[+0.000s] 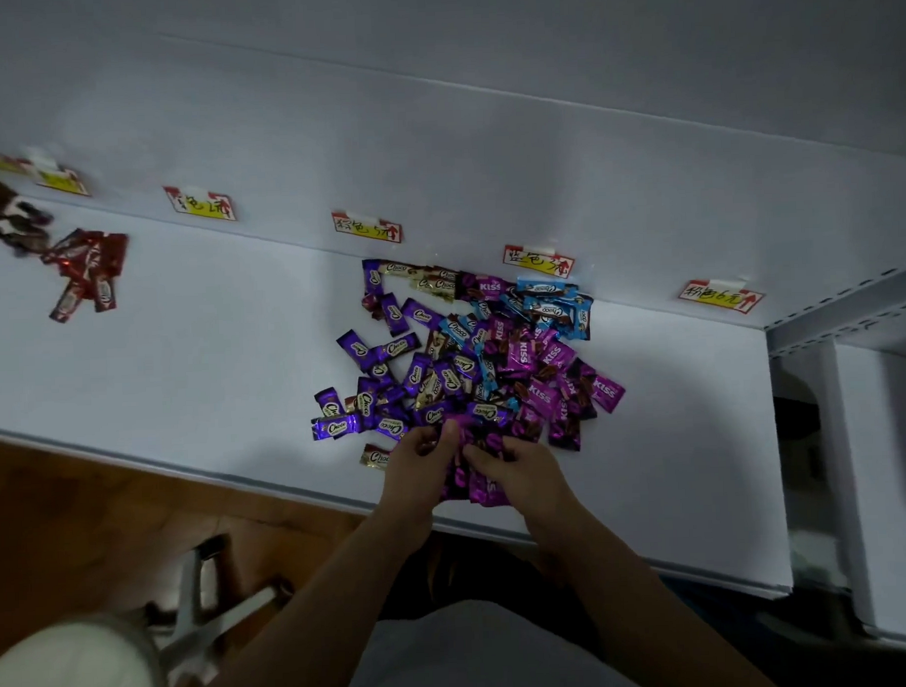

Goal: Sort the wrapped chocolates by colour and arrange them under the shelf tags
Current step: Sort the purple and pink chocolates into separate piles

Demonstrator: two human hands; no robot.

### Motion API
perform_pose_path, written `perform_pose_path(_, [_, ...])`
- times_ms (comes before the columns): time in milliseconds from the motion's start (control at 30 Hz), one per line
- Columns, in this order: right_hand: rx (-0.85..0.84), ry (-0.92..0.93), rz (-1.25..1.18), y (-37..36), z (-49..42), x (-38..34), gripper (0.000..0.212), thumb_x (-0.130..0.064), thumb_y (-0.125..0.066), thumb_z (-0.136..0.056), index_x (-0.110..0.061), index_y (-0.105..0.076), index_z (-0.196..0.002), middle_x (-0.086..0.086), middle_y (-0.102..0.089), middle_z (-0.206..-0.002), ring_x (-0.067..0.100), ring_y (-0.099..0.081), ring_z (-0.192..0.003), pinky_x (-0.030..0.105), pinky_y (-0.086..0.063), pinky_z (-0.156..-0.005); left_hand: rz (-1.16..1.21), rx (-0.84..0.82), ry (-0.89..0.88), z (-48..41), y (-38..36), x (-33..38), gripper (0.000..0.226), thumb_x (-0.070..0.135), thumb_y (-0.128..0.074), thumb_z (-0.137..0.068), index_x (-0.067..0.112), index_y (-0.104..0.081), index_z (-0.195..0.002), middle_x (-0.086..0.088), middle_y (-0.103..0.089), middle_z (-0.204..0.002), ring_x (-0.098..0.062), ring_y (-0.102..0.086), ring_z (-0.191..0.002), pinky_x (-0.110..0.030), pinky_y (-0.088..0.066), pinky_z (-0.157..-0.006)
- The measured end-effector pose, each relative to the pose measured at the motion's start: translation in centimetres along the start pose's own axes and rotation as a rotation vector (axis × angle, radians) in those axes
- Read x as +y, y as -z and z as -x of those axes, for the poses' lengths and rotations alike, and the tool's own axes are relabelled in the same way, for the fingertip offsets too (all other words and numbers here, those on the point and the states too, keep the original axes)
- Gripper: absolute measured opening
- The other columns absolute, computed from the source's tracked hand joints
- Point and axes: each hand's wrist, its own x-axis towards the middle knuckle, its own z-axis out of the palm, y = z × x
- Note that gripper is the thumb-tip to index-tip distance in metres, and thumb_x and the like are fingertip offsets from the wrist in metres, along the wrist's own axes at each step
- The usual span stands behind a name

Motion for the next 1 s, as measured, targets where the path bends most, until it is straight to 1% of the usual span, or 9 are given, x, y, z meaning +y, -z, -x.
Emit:
perform_pose_path(133, [-0.015,-0.021,0.000,-0.6,0.0,-1.3,0.008,-0.031,-0.067,-0.089,-0.025,-0.071,-0.092,0.003,-0.074,-0.089,0.019,-0.071,-0.078,0.033,-0.059,-0.064,0.073,-0.054,0.018,0.7,1.0,0.9,0.023,0.024,-0.058,-0.095,0.006,-0.061,-0.109,-0.014,-0.071,-0.099,-0.021,-0.072,-0.082,-0.031,-0.058,-0.066])
perform_pose_path(200, [-0.012,-0.036,-0.004,-0.7,0.0,-1.5,0.012,-0.031,-0.062,-0.093,-0.022,-0.070,-0.092,0.004,-0.073,-0.090,0.020,-0.071,-0.078,0.031,-0.057,-0.061,0.064,-0.081,-0.001,1.0,1.7,1.0,0.019,0.017,-0.058,-0.094,0.007,-0.061,-0.110,-0.015,-0.070,-0.101,-0.020,-0.072,-0.082,-0.030,-0.057,-0.067])
perform_pose_path(367, [-0.031,-0.083,0.058,-1.9,-0.4,-1.3,0.027,-0.036,-0.058,-0.095,-0.017,-0.073,-0.084,0.012,-0.073,-0.091,0.028,-0.070,-0.086,0.050,-0.055,-0.085,-0.019,0.033,-0.042,1.4,3.0,0.3,0.014,0.023,-0.062,-0.092,0.010,-0.066,-0.096,-0.013,-0.072,-0.092,-0.027,-0.072,-0.083,-0.049,-0.057,-0.082])
perform_pose_path(433, [-0.056,-0.100,0.079,-2.4,-0.3,-1.3,0.027,-0.037,-0.059,-0.093,-0.016,-0.074,-0.085,0.010,-0.073,-0.091,0.026,-0.070,-0.087,0.048,-0.054,-0.090,-0.079,0.088,-0.059,1.7,3.5,0.0,0.018,0.028,-0.062,-0.092,0.011,-0.066,-0.092,-0.011,-0.073,-0.088,-0.026,-0.071,-0.082,-0.049,-0.057,-0.083])
perform_pose_path(533, [-0.095,-0.072,0.134,-2.9,-0.2,-0.9,0.024,-0.037,-0.060,-0.092,-0.019,-0.075,-0.088,0.008,-0.074,-0.092,0.024,-0.070,-0.089,0.044,-0.054,-0.091,-0.009,0.105,-0.028,1.9,4.3,-0.5,0.020,0.027,-0.060,-0.093,0.008,-0.065,-0.097,-0.014,-0.072,-0.093,-0.028,-0.071,-0.085,-0.048,-0.057,-0.081])
perform_pose_path(700, [-0.060,0.002,0.133,-3.6,0.3,-1.0,0.021,-0.031,-0.059,-0.094,-0.014,-0.070,-0.098,0.004,-0.072,-0.093,0.017,-0.068,-0.089,0.027,-0.054,-0.080,0.047,0.028,-0.015,1.8,5.4,-1.0,0.018,0.019,-0.054,-0.096,0.006,-0.062,-0.107,-0.014,-0.071,-0.100,-0.028,-0.070,-0.091,-0.049,-0.056,-0.085])
perform_pose_path(767, [-0.003,0.003,0.113,-4.0,0.0,-1.2,0.019,-0.029,-0.059,-0.094,-0.014,-0.069,-0.096,0.005,-0.071,-0.093,0.017,-0.067,-0.088,0.029,-0.055,-0.079,0.041,0.005,-0.027,1.5,6.0,-0.8,0.015,0.010,-0.054,-0.095,0.007,-0.062,-0.107,-0.014,-0.070,-0.101,-0.027,-0.070,-0.091,-0.047,-0.056,-0.086])
perform_pose_path(867, [0.050,-0.006,0.090,-5.5,-0.7,-1.8,0.021,-0.027,-0.060,-0.094,-0.008,-0.069,-0.091,0.013,-0.071,-0.089,0.027,-0.068,-0.085,0.038,-0.057,-0.081,0.025,-0.028,-0.040,0.3,7.9,0.2,0.022,-0.001,-0.058,-0.089,0.010,-0.062,-0.107,-0.013,-0.069,-0.103,-0.027,-0.069,-0.092,-0.044,-0.057,-0.084])
perform_pose_path(1000, [0.071,0.013,0.075,-9.2,-0.9,-2.7,0.018,-0.019,-0.063,-0.092,-0.003,-0.070,-0.092,0.013,-0.070,-0.079,0.020,-0.068,-0.066,0.030,-0.057,-0.059,-0.131,-0.136,-0.073,-1.2,11.6,2.2,0.044,-0.006,-0.068,-0.078,0.019,-0.061,-0.114,-0.007,-0.069,-0.105,-0.021,-0.068,-0.094,-0.040,-0.058,-0.082])
